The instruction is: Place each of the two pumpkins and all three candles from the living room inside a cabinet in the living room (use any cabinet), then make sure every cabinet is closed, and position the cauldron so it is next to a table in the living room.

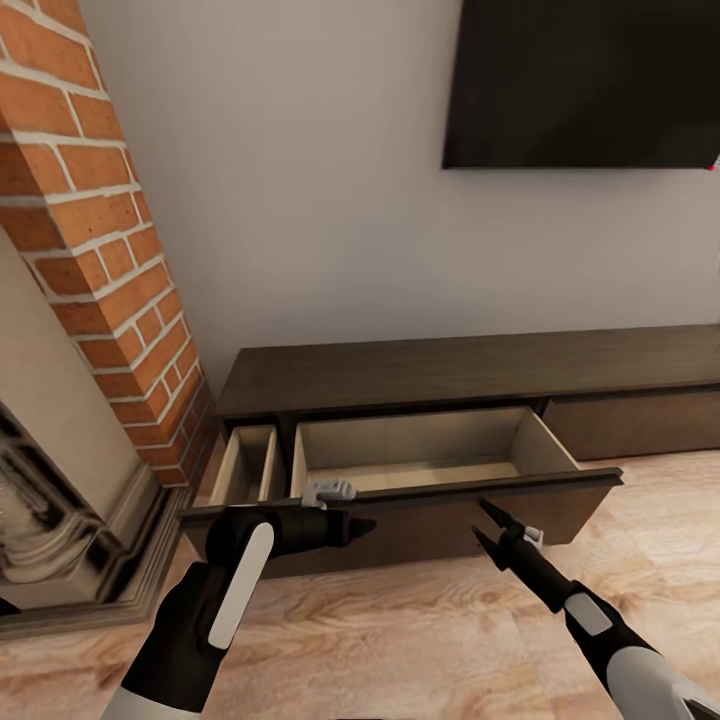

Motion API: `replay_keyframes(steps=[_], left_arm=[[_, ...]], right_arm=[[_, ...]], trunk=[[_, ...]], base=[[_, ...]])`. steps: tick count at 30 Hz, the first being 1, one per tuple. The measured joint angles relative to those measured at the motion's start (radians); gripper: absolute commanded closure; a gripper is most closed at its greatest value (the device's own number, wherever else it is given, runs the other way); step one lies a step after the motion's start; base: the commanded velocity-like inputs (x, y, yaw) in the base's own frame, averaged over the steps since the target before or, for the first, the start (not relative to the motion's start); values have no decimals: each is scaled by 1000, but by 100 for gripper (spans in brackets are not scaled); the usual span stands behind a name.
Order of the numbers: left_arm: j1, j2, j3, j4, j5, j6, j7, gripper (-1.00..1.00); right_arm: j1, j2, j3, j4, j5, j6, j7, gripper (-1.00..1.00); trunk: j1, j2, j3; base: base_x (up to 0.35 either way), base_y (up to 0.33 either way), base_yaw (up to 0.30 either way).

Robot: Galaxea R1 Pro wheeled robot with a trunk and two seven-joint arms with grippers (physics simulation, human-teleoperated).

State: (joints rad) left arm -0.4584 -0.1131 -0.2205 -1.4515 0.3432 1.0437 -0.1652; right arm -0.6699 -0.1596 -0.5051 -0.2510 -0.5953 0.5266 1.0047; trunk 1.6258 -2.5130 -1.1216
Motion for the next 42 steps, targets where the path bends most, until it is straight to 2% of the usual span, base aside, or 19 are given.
replay_keyframes(steps=[1,5,7,8,10,14,23,27,29,42], left_arm=[[-1,0,0,2,-1,0,0,-100],[-3,0,0,6,-2,0,0,-100],[-4,0,0,7,-2,0,0,-100],[-4,0,-3,8,-2,0,0,-100],[-4,0,-21,8,-2,0,0,-100],[-4,0,-53,9,-1,0,1,-100],[-4,0,-64,11,-3,0,2,-100],[-4,-1,-65,25,-4,0,2,-100],[-4,-1,-65,27,-5,0,2,-100],[-4,-1,-64,30,-5,0,4,-100]], right_arm=[[0,-1,1,0,32,25,-1,-100],[0,-4,2,1,105,87,-4,-100],[0,-7,6,1,162,106,-5,-100],[0,-8,9,2,204,113,-4,-100],[1,-8,10,1,256,117,-1,-100],[1,-9,14,1,302,119,1,-100],[2,-9,57,1,318,116,5,-100],[2,-10,122,3,326,119,6,-100],[2,-11,135,2,327,117,6,-100],[2,-11,147,1,327,109,12,-100]], trunk=[[0,0,4],[-2,1,19],[-3,2,27],[-4,2,31],[-4,2,39],[-6,3,54],[-10,5,89],[-12,6,101],[-12,6,101],[-12,6,101]], base=[[0,0,0],[0,0,0],[0,0,0],[0,0,0],[0,0,0],[0,0,0],[0,0,0],[0,0,0],[0,0,0],[0,0,0]])
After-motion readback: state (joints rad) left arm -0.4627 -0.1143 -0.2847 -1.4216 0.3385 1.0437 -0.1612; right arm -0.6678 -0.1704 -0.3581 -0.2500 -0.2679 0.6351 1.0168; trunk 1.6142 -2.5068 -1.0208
